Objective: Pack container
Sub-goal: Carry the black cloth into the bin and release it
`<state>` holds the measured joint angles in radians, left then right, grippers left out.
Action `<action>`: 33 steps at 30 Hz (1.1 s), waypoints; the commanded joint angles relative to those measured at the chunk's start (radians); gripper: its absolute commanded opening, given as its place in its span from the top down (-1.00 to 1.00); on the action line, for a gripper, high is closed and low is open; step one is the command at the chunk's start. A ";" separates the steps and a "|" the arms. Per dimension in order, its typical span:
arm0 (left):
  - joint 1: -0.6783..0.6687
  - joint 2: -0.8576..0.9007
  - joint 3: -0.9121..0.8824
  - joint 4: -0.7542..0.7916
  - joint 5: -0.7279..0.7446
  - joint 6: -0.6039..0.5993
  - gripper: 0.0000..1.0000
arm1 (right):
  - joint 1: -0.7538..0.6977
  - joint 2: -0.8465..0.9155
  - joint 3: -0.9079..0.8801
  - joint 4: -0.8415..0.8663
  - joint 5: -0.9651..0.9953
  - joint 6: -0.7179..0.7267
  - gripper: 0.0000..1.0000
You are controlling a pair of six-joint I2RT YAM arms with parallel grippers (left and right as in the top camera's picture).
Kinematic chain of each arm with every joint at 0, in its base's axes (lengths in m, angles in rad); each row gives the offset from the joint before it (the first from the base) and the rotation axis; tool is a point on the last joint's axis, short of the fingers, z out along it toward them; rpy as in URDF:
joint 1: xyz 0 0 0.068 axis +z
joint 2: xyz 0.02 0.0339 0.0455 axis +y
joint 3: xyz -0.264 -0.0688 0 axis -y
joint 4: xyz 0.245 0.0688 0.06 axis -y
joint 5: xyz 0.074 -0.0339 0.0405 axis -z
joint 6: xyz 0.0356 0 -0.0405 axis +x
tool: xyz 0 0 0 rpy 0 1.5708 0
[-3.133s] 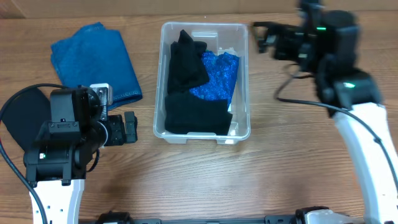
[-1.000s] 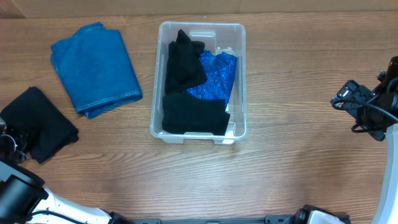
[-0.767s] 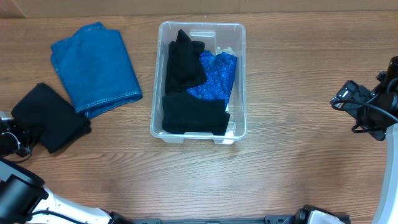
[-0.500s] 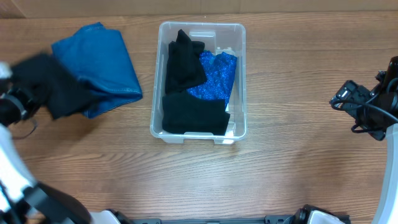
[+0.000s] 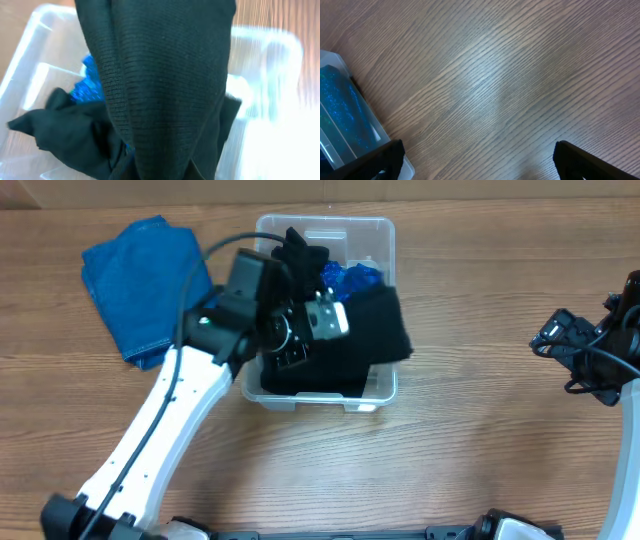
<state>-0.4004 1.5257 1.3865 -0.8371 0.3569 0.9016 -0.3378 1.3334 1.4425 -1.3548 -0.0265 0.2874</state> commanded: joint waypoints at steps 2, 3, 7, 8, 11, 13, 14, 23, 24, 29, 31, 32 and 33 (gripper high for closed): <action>-0.001 0.060 0.019 -0.101 -0.105 0.167 0.92 | 0.000 -0.008 0.017 0.002 -0.005 -0.004 -1.00; -0.002 0.074 0.019 -0.137 -0.106 0.177 0.92 | 0.000 -0.008 0.017 0.002 -0.005 -0.004 -1.00; -0.001 0.084 0.019 -0.231 -0.103 0.177 0.92 | 0.000 -0.008 0.017 0.002 -0.005 -0.004 -1.00; -0.002 0.084 0.019 -0.230 -0.098 0.181 0.92 | 0.000 -0.008 0.017 0.002 -0.005 -0.004 -1.00; -0.006 0.084 0.019 -0.224 -0.068 0.199 0.92 | 0.000 -0.008 0.017 0.002 -0.005 -0.004 -1.00; -0.006 0.085 0.018 -0.161 -0.068 0.152 -0.22 | 0.000 -0.008 0.017 0.002 -0.005 -0.004 -1.00; -0.003 0.085 0.018 -0.103 -0.068 0.083 -1.00 | 0.000 -0.008 0.017 0.002 -0.005 -0.004 -1.00; 0.012 0.071 0.024 0.105 -0.179 -0.677 -1.00 | 0.000 -0.008 0.017 -0.005 -0.005 -0.004 -1.00; 0.012 0.073 0.024 0.087 -0.176 -0.678 -0.75 | 0.000 -0.008 0.017 -0.005 -0.005 -0.003 -1.00; 0.006 0.205 0.023 0.078 -0.214 -0.875 0.69 | 0.000 -0.008 0.017 -0.005 -0.005 -0.004 -1.00; 0.007 0.339 0.023 0.063 -0.216 -0.966 0.74 | 0.000 -0.008 0.018 -0.005 -0.005 -0.004 -1.00; 0.007 0.390 0.023 0.053 -0.216 -0.993 0.74 | 0.000 -0.008 0.017 -0.005 -0.005 -0.004 -1.00; 0.007 0.460 0.023 0.035 -0.215 -1.023 0.75 | 0.000 -0.008 0.017 -0.005 -0.005 -0.004 -1.00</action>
<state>-0.3912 1.8576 1.4033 -0.7731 0.1478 0.0021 -0.3378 1.3334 1.4425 -1.3621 -0.0269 0.2874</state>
